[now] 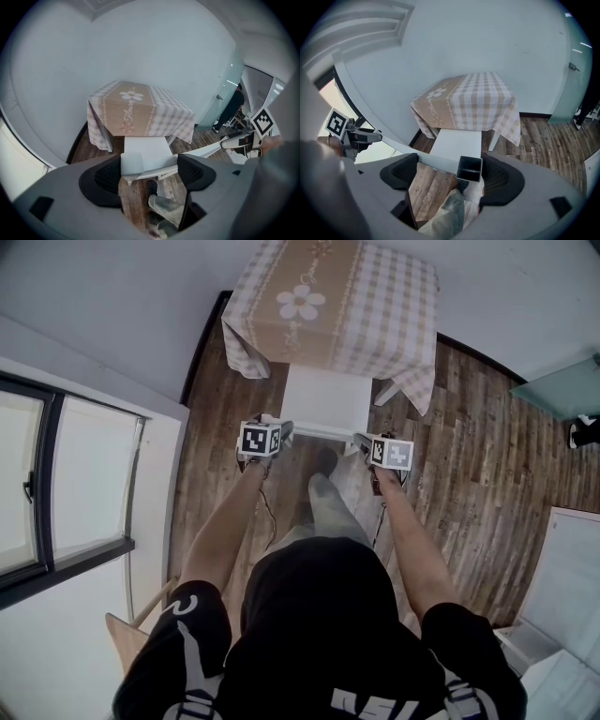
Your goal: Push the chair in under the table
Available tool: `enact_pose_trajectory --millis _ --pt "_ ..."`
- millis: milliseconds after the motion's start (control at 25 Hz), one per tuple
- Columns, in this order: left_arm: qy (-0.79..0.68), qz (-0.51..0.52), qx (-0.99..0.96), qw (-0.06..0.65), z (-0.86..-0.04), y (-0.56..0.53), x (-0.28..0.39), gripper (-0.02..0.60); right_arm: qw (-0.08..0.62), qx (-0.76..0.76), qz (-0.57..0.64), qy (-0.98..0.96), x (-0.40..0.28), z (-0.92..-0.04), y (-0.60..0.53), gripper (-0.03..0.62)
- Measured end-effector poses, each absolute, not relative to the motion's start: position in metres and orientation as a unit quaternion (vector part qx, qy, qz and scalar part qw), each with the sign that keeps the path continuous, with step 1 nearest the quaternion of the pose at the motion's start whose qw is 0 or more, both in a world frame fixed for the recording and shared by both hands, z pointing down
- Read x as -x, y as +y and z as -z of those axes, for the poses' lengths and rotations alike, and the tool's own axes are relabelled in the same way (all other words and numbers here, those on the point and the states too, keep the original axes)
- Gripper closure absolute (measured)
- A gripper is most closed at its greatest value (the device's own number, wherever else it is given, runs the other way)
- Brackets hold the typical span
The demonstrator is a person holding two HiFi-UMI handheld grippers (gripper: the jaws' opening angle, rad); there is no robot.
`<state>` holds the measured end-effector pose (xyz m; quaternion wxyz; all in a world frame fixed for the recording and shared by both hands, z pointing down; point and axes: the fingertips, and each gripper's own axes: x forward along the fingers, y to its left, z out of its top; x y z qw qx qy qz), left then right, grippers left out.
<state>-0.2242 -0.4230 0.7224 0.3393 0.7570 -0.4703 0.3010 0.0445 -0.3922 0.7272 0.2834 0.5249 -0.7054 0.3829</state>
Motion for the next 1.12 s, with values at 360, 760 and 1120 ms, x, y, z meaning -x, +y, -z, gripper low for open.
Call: enact_pose_trajectory --millis 360,760,1120 --pt "-0.470 -0.312 -0.752 0.341 -0.727 -0.453 0.231 0.207 0.270 -0.542 -0.374 -0.703 -0.036 -0.729 -0.415 0.155" --pt "-0.475 -0.316 -0.750 0.336 -0.725 -0.510 0.226 0.207 0.273 -0.541 -0.381 -0.698 -0.043 -0.731 -0.470 0.155" --pt "-0.466 -0.322 -0.754 0.333 -0.726 -0.571 0.221 0.207 0.271 -0.546 -0.387 -0.692 -0.047 -0.733 -0.526 0.155"
